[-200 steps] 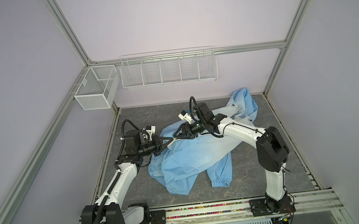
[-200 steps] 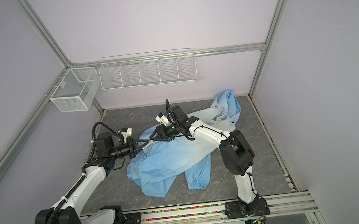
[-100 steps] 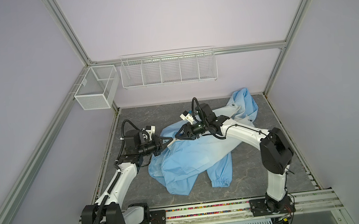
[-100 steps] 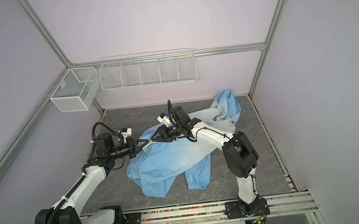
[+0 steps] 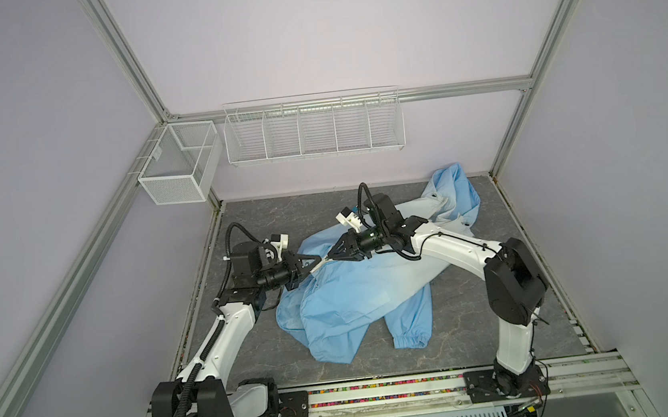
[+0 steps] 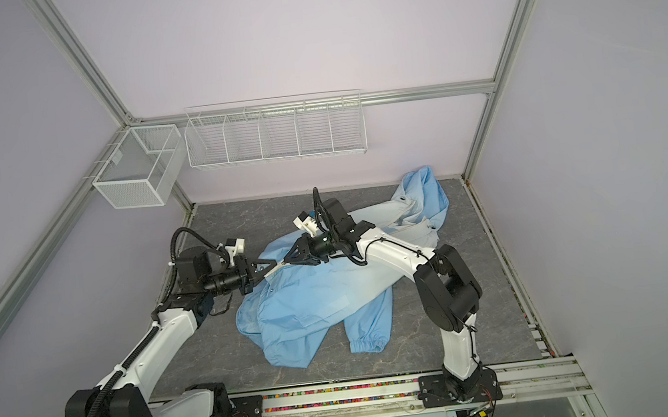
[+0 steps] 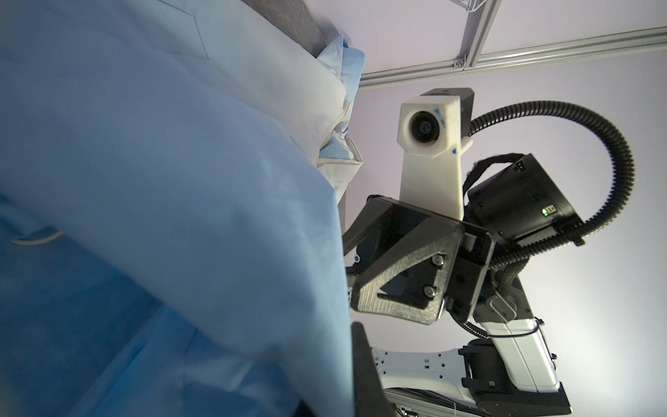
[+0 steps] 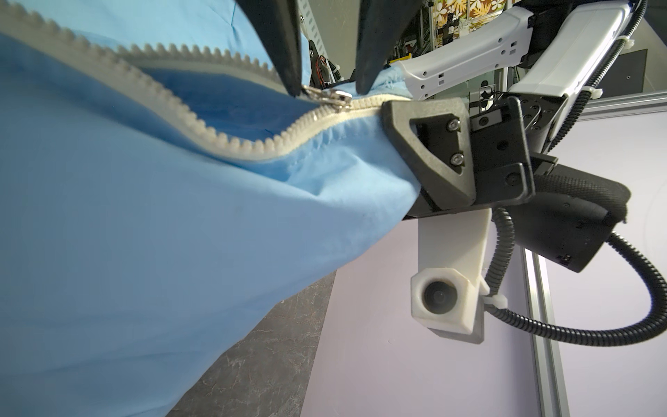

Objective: Zip up the jacket
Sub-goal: 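Grasp the zipper slider with the right gripper beside the left gripper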

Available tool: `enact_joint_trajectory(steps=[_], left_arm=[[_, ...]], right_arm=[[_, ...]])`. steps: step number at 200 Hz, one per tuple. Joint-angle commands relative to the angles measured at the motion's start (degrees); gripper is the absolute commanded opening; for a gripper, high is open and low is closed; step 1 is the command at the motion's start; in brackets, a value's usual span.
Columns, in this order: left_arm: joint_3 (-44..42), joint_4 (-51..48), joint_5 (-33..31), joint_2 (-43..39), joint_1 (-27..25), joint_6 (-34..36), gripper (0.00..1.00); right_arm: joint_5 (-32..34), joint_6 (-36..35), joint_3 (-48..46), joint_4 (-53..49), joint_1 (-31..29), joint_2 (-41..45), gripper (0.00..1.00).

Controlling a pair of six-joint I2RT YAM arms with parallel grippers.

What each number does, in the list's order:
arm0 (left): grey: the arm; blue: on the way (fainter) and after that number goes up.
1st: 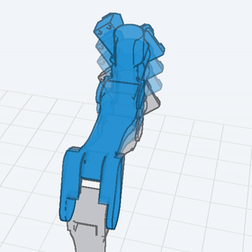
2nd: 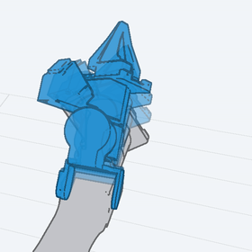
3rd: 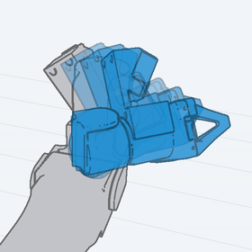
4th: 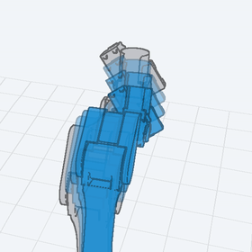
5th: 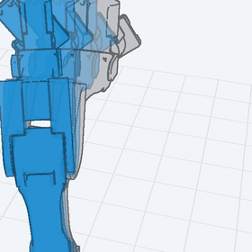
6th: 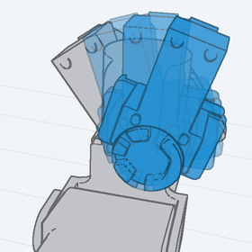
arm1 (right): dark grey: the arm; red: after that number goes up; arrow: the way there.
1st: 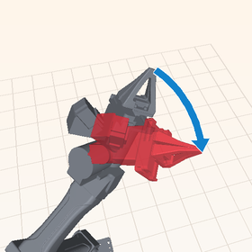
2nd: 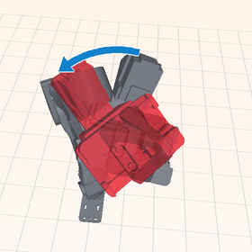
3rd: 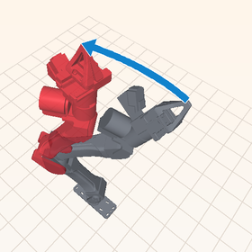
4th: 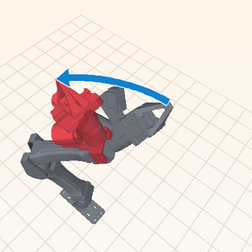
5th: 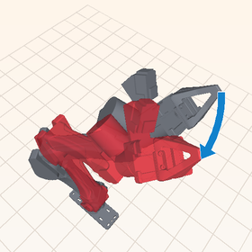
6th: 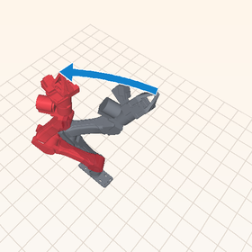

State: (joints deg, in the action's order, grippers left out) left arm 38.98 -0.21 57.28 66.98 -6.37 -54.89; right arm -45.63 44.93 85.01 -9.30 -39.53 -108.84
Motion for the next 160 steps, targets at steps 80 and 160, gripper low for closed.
enact_joint_trajectory(steps=[80,160], left_arm=[[-1.0,2.0,0.5,-0.5,0.2,-0.7,0.00],[-1.4,3.6,0.6,-0.8,0.2,-2.2,0.00]], right_arm=[[-0.9,0.3,-0.7,1.7,-0.7,3.3,0.24],[-1.3,-0.3,0.5,0.8,-1.3,1.2,0.24]])
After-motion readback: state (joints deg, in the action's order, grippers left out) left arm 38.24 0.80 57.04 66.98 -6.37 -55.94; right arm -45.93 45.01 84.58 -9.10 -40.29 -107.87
